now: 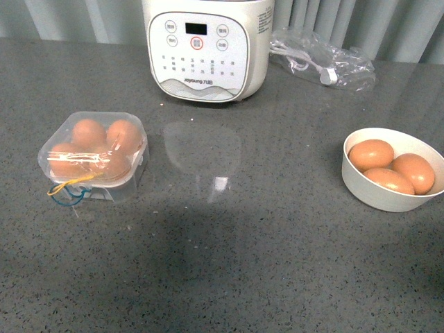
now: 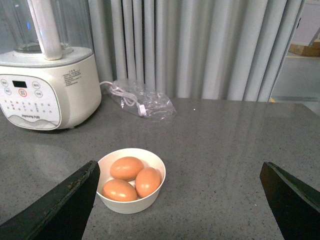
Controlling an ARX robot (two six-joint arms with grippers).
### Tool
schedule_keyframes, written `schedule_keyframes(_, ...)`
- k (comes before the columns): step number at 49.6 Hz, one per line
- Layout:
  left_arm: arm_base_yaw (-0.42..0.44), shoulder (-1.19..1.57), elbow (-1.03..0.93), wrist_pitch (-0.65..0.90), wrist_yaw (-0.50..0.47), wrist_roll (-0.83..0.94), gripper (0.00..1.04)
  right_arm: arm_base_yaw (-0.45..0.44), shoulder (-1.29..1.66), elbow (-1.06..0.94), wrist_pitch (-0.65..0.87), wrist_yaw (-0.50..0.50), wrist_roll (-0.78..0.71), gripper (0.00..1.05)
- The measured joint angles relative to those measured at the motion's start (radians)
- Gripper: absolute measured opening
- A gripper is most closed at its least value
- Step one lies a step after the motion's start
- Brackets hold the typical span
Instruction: Put egg into box
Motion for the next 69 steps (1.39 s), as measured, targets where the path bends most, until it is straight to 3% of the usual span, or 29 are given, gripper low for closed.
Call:
schedule_keyframes(4, 0.0, -0.118, 0.0, -0.143, 0.0, 0.0, 0.04, 0.0, 0.0, 0.0, 0.0, 0.0, 0.0, 0.97)
schedule_keyframes(14, 0.0, -0.145, 0.0, -0.151, 0.0, 0.0, 0.04, 0.0, 0.0, 0.0, 0.0, 0.0, 0.0, 0.97)
schedule_keyframes(26, 0.0, -0.145, 0.0, -0.151, 0.0, 0.0, 0.51, 0.0, 0.0, 0.0, 0.0, 0.0, 0.0, 0.97)
schedule_keyframes(40, 0.0, -0.145, 0.0, -0.151, 0.0, 0.0, 0.97, 0.0, 0.0, 0.0, 0.0, 0.0, 0.0, 0.97)
schedule_keyframes(69, 0.0, -0.145, 0.0, -0.151, 0.0, 0.003, 0.98, 0.0, 0.0, 0.0, 0.0, 0.0, 0.0, 0.97)
